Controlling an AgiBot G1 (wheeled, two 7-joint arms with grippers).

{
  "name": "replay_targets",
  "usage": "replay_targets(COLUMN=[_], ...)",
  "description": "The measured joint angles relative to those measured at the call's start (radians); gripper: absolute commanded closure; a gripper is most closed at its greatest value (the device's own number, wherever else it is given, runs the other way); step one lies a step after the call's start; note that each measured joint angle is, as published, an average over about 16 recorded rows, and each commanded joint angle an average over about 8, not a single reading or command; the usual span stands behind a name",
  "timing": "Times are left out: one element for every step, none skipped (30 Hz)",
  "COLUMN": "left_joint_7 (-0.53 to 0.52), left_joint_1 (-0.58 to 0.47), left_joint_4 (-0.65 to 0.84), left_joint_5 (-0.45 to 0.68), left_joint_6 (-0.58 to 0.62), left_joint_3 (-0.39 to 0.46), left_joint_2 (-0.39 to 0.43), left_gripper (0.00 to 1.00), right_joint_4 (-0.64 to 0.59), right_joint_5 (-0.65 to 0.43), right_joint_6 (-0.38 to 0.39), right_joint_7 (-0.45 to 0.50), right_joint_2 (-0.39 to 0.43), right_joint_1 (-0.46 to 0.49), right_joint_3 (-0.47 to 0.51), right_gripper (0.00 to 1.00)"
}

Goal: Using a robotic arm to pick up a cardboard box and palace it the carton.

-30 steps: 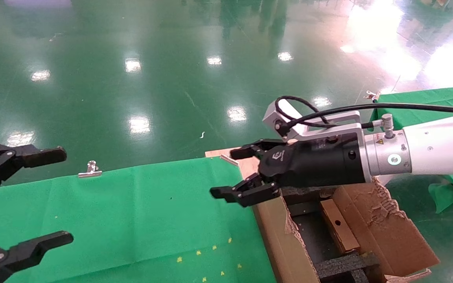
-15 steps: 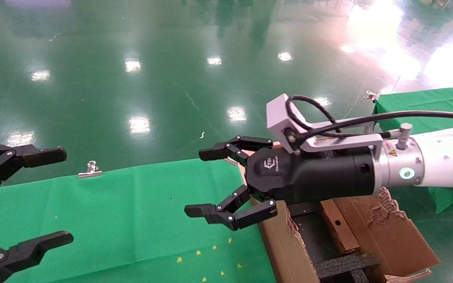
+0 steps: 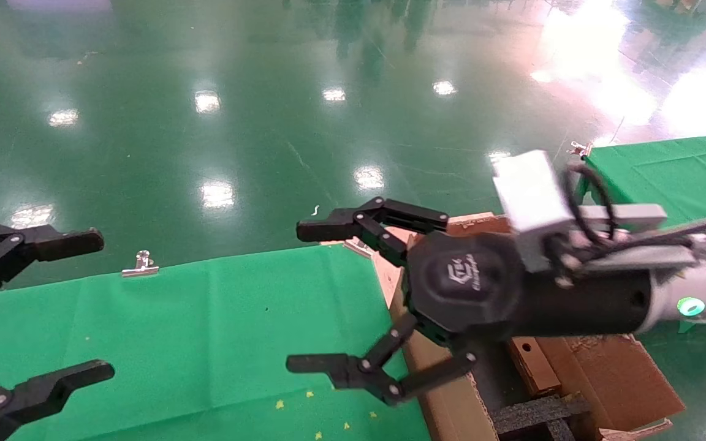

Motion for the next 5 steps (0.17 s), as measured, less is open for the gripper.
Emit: replay_targets(left_joint_7=[0.000, 0.000, 0.000, 0.000, 0.000], left_joint_1=[0.000, 0.000, 0.000, 0.000, 0.000], left_joint_4=[0.000, 0.000, 0.000, 0.000, 0.000], left_joint_5=[0.000, 0.000, 0.000, 0.000, 0.000], left_joint_6=[0.000, 0.000, 0.000, 0.000, 0.000], left_joint_3=[0.000, 0.000, 0.000, 0.000, 0.000], left_joint_2=[0.000, 0.000, 0.000, 0.000, 0.000], left_gripper=[0.00, 0.00, 0.00, 0.00, 0.00], right_joint_4=[0.000, -0.001, -0.001, -0.001, -0.002], right_joint_5=[0.003, 0.006, 0.008, 0.011, 0.013], right_joint_6=[-0.005, -0.010, -0.015, -0.019, -0.024], right_joint_7=[-0.006, -0.011, -0.016, -0.021, -0.025], right_joint_2=[-0.002, -0.004, -0.005, -0.007, -0.008], right_joint_1=[-0.007, -0.013, -0.019, -0.025, -0.031], right_joint_3=[0.010, 0.020, 0.030, 0.039, 0.047], right_gripper=[0.00, 0.00, 0.00, 0.00, 0.00])
